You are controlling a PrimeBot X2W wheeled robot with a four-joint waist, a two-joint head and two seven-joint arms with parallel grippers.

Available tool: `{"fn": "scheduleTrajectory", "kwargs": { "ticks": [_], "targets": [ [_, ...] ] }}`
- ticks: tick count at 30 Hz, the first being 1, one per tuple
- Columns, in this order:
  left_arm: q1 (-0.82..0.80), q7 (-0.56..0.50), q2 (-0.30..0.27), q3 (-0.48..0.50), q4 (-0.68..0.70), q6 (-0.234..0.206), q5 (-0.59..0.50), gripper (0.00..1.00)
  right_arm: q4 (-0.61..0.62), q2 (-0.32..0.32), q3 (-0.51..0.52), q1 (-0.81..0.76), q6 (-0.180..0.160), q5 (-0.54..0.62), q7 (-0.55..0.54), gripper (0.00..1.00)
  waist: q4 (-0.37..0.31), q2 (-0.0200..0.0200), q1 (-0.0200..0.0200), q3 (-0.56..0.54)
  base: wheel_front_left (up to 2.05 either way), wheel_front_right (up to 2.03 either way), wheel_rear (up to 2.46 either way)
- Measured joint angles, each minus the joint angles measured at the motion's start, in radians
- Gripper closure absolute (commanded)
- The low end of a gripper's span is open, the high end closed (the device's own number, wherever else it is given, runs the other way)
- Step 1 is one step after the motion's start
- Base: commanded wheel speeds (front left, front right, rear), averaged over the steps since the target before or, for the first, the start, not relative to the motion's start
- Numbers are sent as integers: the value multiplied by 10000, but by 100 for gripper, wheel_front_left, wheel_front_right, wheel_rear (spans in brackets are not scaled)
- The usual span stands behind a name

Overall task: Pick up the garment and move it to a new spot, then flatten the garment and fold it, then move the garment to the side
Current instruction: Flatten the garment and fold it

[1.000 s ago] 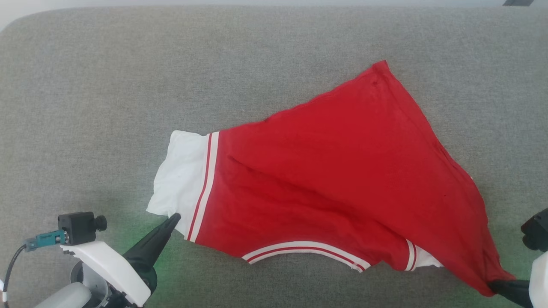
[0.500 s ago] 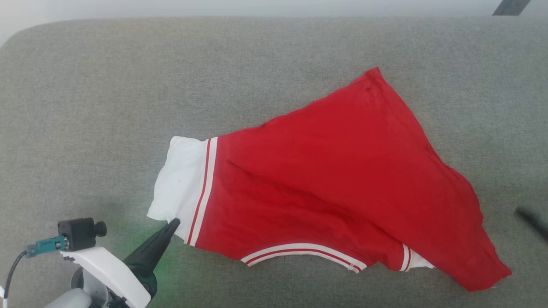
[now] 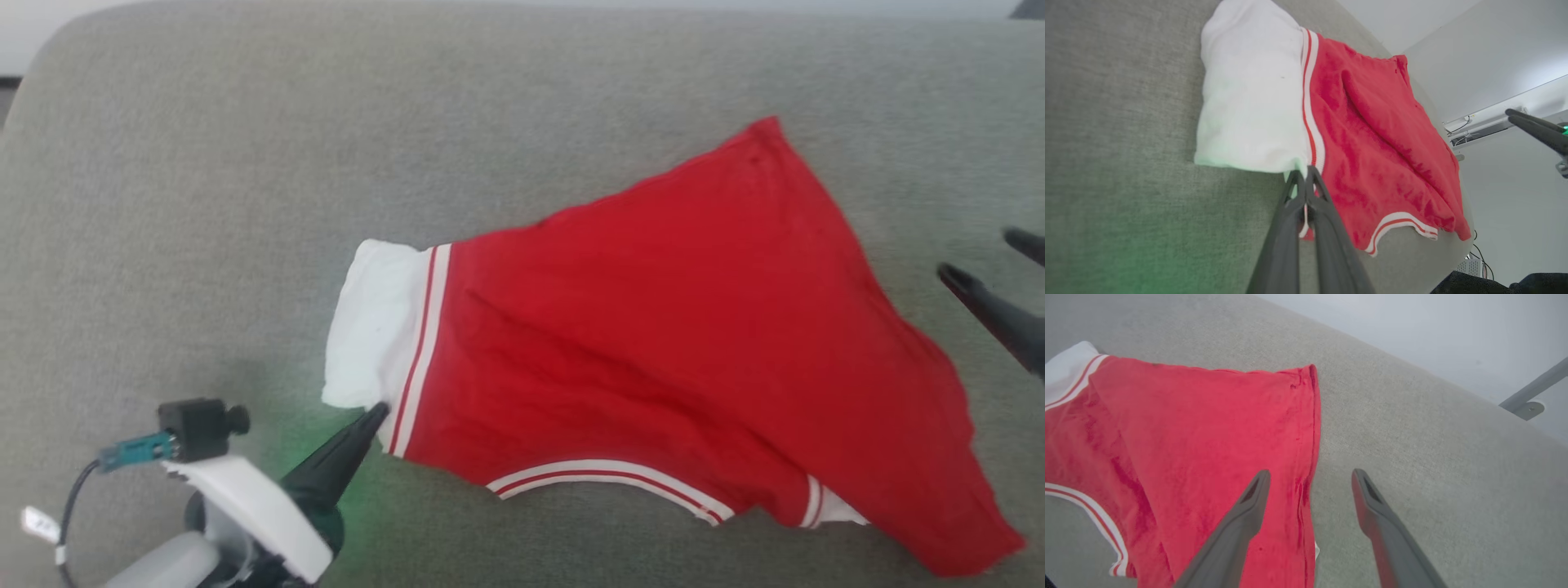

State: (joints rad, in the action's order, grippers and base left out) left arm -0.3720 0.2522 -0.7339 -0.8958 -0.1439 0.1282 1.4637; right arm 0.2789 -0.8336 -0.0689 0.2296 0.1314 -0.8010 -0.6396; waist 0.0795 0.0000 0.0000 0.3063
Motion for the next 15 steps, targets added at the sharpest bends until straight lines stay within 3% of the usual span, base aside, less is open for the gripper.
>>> {"fn": "scheduleTrajectory", "kwargs": {
  "ticks": [15],
  "targets": [
    [-1457,-144,1055,-410,-199,8,-397,100,-4635,238,-4757,6433,0,633,-736,0,1063,-1,0,1537,0,0,0]
  ]
}}
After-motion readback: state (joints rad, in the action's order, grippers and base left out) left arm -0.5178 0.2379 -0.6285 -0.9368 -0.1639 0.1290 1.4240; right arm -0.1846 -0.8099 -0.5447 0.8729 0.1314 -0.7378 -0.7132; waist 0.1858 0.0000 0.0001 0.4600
